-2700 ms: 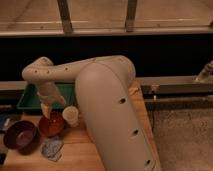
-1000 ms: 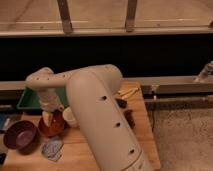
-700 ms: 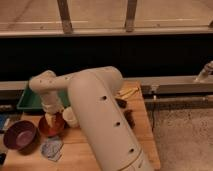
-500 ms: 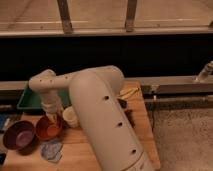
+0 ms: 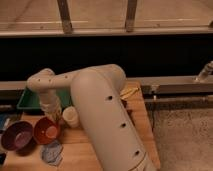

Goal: Stack bowls on top of each other

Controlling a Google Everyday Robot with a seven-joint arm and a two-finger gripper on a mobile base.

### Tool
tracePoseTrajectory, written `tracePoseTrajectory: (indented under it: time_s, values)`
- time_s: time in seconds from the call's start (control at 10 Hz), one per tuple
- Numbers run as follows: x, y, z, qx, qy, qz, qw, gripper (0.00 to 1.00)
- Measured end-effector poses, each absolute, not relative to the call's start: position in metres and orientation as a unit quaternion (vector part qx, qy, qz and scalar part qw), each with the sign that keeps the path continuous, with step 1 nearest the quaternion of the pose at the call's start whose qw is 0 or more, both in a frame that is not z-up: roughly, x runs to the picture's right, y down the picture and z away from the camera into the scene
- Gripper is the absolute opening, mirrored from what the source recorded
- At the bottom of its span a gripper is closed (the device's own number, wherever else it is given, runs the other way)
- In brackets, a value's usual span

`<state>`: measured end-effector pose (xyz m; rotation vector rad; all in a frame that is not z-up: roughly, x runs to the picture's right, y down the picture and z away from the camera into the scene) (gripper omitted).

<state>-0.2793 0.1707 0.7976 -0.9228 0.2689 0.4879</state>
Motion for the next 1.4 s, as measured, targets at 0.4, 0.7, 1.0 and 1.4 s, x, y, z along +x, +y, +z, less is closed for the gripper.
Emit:
tracePoseTrajectory:
  time_s: [0.4,0.7,1.0,1.4]
  values:
    - [-0.28,0.134,0.769,-0.434,0.081,0.258,0.86,0.0]
    - [-0.283,0.099,0.742,-0.418,0.057,0.254,0.87,0.0]
    - [-0.308,0.085,0.724,-0.41,0.037,0.213,0.886,0.0]
    - [-0.355,0.09,0.715,-0.432,-0.007,0.166,0.887,0.0]
